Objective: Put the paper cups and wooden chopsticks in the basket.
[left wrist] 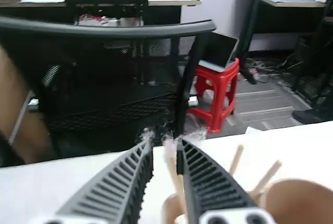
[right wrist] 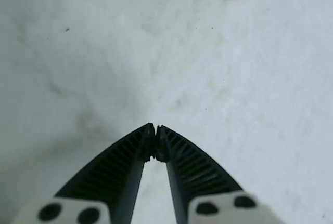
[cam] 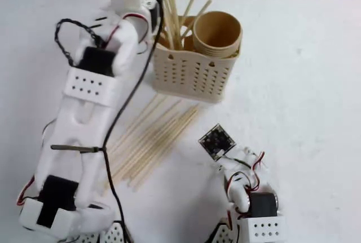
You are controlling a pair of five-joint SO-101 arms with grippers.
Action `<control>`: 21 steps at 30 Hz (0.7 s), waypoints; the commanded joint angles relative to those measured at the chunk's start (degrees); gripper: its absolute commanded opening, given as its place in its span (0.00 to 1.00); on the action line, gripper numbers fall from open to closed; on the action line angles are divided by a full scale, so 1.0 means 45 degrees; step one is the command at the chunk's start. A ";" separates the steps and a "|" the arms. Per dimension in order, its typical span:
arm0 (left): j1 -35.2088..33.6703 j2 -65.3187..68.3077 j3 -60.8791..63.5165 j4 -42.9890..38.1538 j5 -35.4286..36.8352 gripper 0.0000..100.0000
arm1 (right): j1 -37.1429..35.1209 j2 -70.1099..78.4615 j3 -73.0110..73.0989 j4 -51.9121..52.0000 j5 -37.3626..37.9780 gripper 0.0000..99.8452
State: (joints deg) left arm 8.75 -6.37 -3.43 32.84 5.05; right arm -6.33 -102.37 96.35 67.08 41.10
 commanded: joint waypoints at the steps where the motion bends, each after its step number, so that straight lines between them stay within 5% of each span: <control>1: -0.1436 -0.1573 -0.0801 0.1035 0.0137 0.10 | -0.0088 -0.0049 0.0117 -0.0010 0.0137 0.02; 4: -0.2549 -0.2393 -0.0801 0.2462 0.0039 0.10 | -0.0088 -0.0049 0.0117 -0.0010 0.0137 0.02; 13: -0.4581 -0.0752 -0.0645 0.9416 -0.4357 0.10 | -0.0088 -0.0049 0.0117 -0.0010 0.0137 0.02; 21: -0.4386 0.3624 0.0703 0.9748 -0.6310 0.18 | -0.0088 -0.0049 0.0117 -0.0010 0.0098 0.02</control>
State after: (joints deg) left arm -11.30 2.95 -0.70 77.32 -19.30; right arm -6.33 -102.37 96.35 67.08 41.10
